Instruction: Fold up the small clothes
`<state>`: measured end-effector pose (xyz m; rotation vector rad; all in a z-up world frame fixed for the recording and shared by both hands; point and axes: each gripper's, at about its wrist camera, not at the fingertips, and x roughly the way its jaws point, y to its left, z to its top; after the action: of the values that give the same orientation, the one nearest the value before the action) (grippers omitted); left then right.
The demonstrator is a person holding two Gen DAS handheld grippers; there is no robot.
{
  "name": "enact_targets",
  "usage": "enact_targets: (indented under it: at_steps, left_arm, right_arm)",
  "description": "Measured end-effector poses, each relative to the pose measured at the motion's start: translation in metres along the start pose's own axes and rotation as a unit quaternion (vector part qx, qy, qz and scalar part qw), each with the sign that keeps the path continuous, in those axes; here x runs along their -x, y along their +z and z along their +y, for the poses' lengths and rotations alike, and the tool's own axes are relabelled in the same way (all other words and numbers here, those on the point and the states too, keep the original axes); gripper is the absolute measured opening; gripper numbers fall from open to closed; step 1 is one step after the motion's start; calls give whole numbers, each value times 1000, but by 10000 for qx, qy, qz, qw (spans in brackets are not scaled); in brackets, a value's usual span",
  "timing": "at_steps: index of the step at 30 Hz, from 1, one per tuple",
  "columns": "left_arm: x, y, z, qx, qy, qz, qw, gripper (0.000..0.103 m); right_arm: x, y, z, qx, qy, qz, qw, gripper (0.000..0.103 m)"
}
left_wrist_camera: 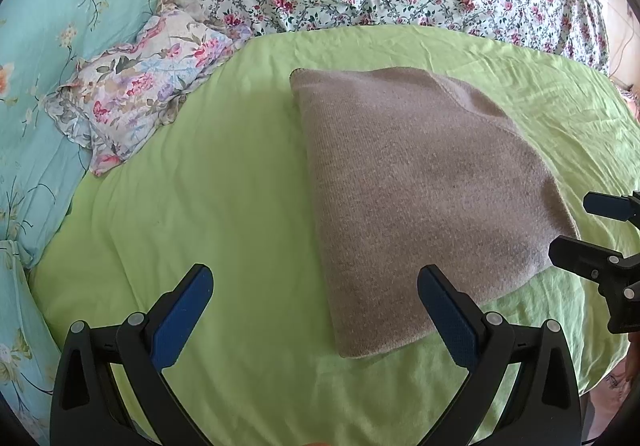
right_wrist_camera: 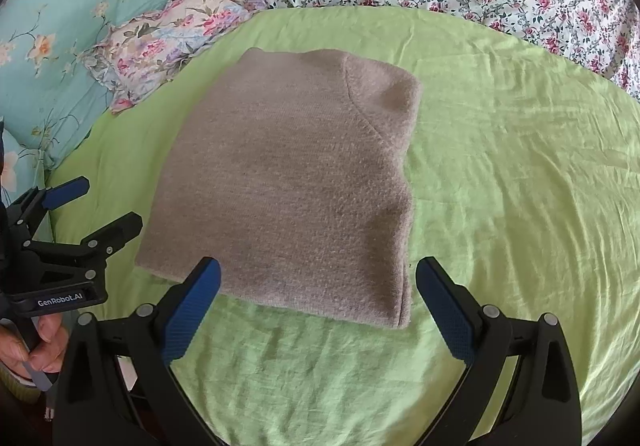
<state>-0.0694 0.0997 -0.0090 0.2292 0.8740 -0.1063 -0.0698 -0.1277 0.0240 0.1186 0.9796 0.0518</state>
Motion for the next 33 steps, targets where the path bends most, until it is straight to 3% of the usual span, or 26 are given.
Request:
enact_targets:
  at_steps: [33]
  left_arm:
    - [1, -1, -1, -28, -22, -19, 10000, 102]
  right_arm:
    - [-1, 0, 2, 0, -4, -3, 10000, 98]
